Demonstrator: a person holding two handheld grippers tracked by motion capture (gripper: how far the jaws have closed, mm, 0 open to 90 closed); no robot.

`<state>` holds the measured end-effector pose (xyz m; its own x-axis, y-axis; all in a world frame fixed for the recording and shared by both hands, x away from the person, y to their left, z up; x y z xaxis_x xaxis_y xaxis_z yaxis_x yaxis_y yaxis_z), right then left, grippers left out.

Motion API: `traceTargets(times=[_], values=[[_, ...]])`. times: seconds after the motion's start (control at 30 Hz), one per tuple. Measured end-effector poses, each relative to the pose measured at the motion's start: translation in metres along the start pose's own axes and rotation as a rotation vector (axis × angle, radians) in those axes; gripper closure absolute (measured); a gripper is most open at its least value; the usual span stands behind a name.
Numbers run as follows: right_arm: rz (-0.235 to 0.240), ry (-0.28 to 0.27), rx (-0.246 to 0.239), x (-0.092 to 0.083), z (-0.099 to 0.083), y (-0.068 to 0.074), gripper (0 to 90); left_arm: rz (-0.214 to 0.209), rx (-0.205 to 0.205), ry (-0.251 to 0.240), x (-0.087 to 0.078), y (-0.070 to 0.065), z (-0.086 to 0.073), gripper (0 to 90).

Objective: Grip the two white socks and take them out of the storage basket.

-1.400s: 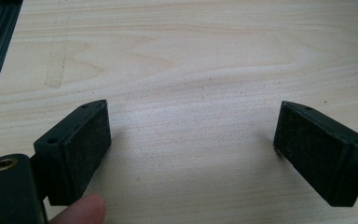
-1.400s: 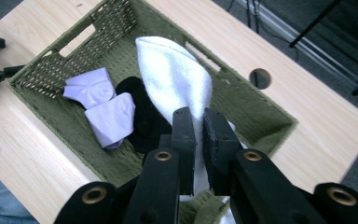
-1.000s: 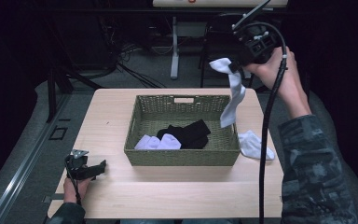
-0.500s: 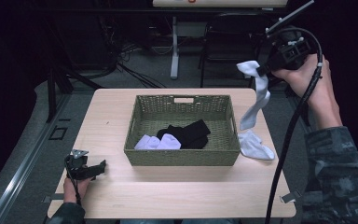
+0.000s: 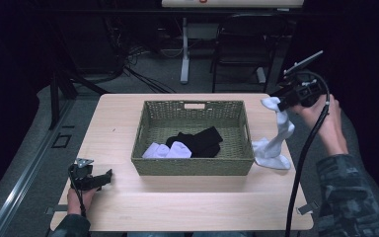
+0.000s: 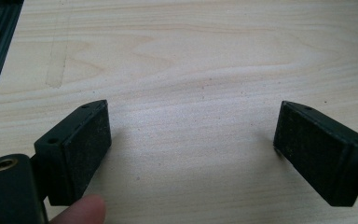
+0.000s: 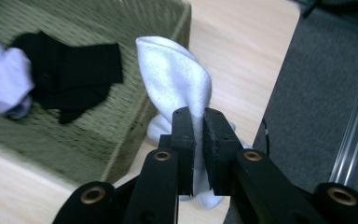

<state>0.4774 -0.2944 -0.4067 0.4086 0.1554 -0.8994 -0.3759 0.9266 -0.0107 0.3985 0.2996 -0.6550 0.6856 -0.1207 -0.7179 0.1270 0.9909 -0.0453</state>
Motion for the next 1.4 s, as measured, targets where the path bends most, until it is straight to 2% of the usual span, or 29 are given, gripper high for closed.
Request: traceTargets(times=[0.17,0.47,0.53,0.57,0.63,0.7,0.83,1.0,1.03,1.17,1.4], values=[[-0.003,0.084,0.026,0.053,-0.021,-0.003,83.2,0.000,0.000,0.000,0.000,0.000,0.000,10.8],[0.051,0.148,0.085,0.129,-0.052,-0.005,81.5,0.000,0.000,0.000,0.000,0.000,0.000,10.7],[0.049,0.145,0.110,0.142,-0.058,-0.003,81.2,-0.001,-0.001,0.001,0.000,0.000,0.000,10.7],[0.054,0.172,0.098,0.147,-0.062,-0.004,80.6,0.000,0.000,0.001,0.000,0.000,0.000,10.7],[0.064,0.188,0.106,0.158,-0.068,-0.003,78.4,0.000,0.000,0.001,0.000,0.000,0.000,10.7],[0.078,0.187,0.119,0.165,-0.072,-0.001,71.4,-0.001,0.000,0.001,0.000,0.000,0.000,10.7],[0.089,0.166,0.126,0.161,-0.073,0.001,38.8,-0.001,0.000,0.001,0.000,0.000,0.000,10.7],[0.108,0.119,0.099,0.139,-0.075,0.005,20.3,-0.001,0.000,0.000,0.000,0.000,0.000,10.7],[0.098,0.109,0.096,0.133,-0.077,0.006,14.9,-0.001,0.000,0.001,0.000,0.000,0.000,10.7],[0.099,0.073,0.089,0.115,-0.085,0.008,9.7,-0.001,0.000,0.001,0.000,0.000,0.000,10.8],[0.107,0.042,0.096,0.093,-0.117,0.012,3.6,0.001,0.000,0.002,0.000,0.000,0.000,10.7]])
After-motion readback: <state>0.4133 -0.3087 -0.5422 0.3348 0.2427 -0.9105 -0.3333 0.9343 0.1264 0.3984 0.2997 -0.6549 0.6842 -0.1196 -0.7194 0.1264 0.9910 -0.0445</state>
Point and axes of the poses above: each handheld gripper's, and its own axes: x roughly forward along the jaws, z roughly out of its top, y roughly to its left, the point moved 9 cm from there along x, roughly forward along the jaws, and after that the axes turned 2 degrees about -x, right-handed, at the moved point
